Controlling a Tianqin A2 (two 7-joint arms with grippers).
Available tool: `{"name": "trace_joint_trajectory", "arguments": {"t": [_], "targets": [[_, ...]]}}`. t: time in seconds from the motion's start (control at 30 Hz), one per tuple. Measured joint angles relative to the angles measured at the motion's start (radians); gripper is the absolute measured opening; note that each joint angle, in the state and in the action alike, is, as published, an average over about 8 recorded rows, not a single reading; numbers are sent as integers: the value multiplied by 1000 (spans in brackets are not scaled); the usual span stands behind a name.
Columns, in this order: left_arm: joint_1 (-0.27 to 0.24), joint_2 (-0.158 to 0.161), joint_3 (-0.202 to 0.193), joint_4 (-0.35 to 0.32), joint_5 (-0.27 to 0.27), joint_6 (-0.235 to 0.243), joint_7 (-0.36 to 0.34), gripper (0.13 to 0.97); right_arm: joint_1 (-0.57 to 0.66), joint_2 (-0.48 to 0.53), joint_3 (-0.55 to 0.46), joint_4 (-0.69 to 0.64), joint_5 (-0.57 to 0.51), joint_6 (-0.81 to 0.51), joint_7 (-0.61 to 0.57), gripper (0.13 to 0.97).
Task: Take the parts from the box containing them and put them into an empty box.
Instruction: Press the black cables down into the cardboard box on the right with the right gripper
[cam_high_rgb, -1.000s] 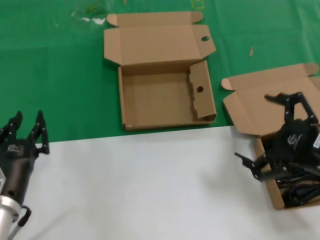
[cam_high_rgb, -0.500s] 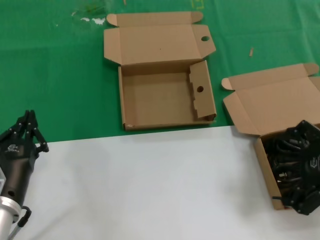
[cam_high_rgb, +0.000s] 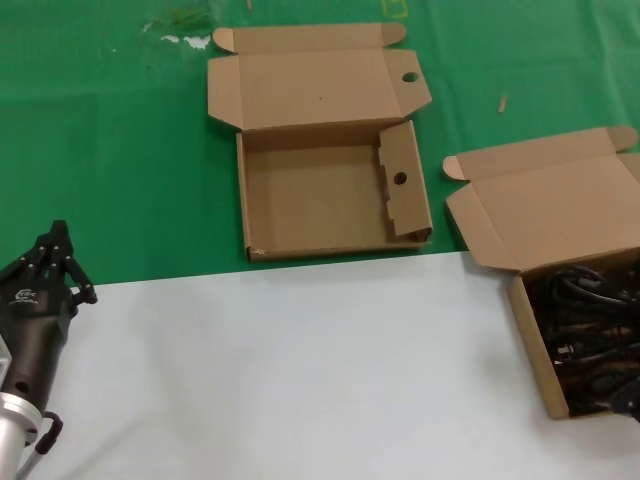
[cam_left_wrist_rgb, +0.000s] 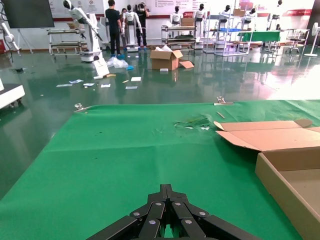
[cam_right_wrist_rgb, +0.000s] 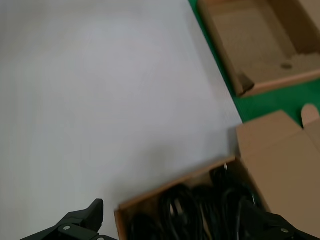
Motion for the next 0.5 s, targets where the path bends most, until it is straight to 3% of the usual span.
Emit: {"name": "trace_joint_trajectory", "arguments": {"t": [0.37, 0.5], "targets": [[0, 0, 0, 0, 0, 0, 0, 140, 25, -66, 79, -86, -76, -144, -37, 894], [0, 0, 0, 0, 0, 0, 0, 140, 42, -92, 95, -115, -102, -178, -48, 828]]}}
